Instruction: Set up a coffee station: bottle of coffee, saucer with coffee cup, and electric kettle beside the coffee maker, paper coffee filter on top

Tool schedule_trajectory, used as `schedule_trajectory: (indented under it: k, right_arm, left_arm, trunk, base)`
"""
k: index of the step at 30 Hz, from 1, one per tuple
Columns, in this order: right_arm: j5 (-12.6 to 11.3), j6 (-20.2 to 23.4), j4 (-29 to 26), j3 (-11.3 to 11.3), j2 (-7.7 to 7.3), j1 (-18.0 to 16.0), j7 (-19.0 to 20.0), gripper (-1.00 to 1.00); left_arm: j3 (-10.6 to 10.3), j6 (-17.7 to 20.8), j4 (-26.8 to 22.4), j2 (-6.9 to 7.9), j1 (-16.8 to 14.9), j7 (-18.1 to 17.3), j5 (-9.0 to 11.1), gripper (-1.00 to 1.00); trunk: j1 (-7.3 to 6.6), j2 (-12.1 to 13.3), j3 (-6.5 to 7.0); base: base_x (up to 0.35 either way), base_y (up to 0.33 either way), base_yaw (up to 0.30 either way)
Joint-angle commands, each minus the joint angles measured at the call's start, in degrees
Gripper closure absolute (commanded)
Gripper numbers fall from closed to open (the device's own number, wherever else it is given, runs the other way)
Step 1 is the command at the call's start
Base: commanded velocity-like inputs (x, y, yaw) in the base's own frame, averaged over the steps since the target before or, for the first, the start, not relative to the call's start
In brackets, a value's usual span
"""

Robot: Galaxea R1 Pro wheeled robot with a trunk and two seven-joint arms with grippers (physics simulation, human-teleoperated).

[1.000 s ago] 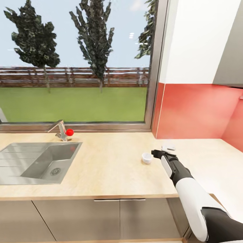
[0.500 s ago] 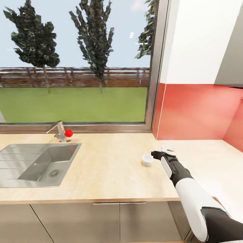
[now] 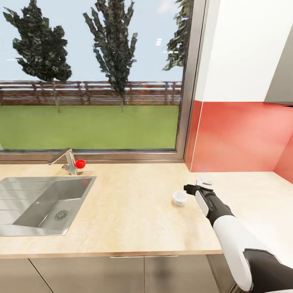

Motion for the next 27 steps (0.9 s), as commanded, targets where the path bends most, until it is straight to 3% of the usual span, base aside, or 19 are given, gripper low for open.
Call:
schedule_trajectory:
  k: [1, 9, 27]
  right_arm:
    - [-0.59, 0.19, -0.08, -0.12, -0.04, -0.04, -0.31, -1.0]
    - [-0.66, -0.19, 3.77, -0.12, -0.17, 0.01, -0.43, -1.0]
    - [-0.74, -0.33, 6.57, -0.07, -0.16, -0.03, -0.31, -1.0]
  left_arm:
    - [0.48, -0.1, 0.06, -0.03, -0.06, 0.15, -0.6, -1.0]
    - [0.48, -0.1, 0.15, -0.07, -0.03, 0.15, -0.85, -1.0]
    - [0.56, -0.1, 0.06, 0.0, 0.89, 0.15, -0.93, -1.0]
  trunk:
    - [0.04, -0.13, -0.14]
    - [0.04, -0.13, -0.14]
    - [0.04, -0.13, -0.14]
  base:
    - [0.01, 0.0, 0.0]
    - [0.006, 0.0, 0.0]
    - [0.038, 0.0, 0.0]
